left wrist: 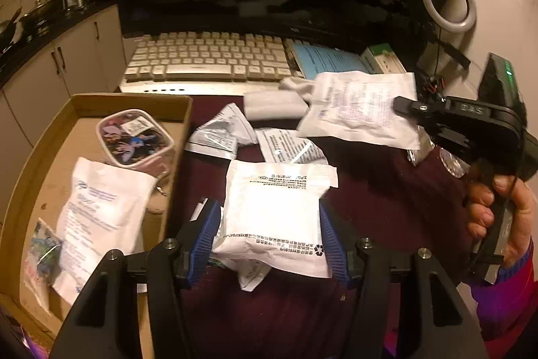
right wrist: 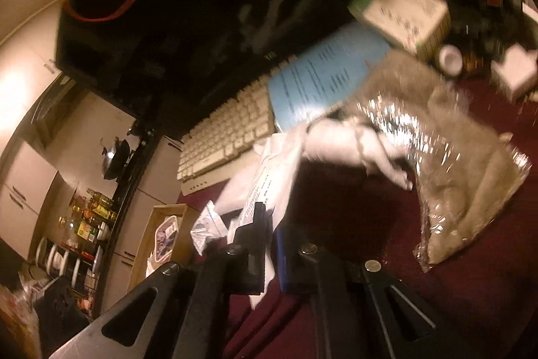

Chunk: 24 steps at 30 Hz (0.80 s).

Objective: Organize soft objects

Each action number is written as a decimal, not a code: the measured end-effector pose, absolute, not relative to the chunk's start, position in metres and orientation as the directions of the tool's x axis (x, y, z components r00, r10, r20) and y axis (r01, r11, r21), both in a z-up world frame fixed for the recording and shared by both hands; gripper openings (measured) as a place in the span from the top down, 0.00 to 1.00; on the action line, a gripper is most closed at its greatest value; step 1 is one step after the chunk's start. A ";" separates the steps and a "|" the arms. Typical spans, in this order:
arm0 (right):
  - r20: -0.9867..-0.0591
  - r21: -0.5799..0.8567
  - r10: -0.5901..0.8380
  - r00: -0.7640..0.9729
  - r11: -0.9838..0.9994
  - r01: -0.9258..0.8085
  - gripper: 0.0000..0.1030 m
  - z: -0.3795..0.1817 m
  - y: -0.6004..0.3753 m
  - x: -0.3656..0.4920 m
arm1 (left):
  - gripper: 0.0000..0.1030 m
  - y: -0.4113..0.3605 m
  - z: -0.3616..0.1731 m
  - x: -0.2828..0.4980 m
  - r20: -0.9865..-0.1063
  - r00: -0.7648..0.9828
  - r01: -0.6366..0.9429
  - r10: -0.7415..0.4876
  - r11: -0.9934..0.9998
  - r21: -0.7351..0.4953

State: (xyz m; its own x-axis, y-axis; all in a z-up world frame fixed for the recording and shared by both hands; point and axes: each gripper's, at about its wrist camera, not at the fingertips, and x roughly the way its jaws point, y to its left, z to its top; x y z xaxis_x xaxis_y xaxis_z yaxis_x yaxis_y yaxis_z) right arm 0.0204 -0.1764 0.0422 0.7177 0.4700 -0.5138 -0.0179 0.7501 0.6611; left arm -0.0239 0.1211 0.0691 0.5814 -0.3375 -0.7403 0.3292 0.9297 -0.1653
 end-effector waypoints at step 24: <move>-0.425 0.569 0.455 0.783 0.807 -0.160 0.98 0.107 -0.163 -0.013 | 0.44 0.173 0.092 -0.035 -0.698 0.660 0.221 -0.277 0.960 -0.172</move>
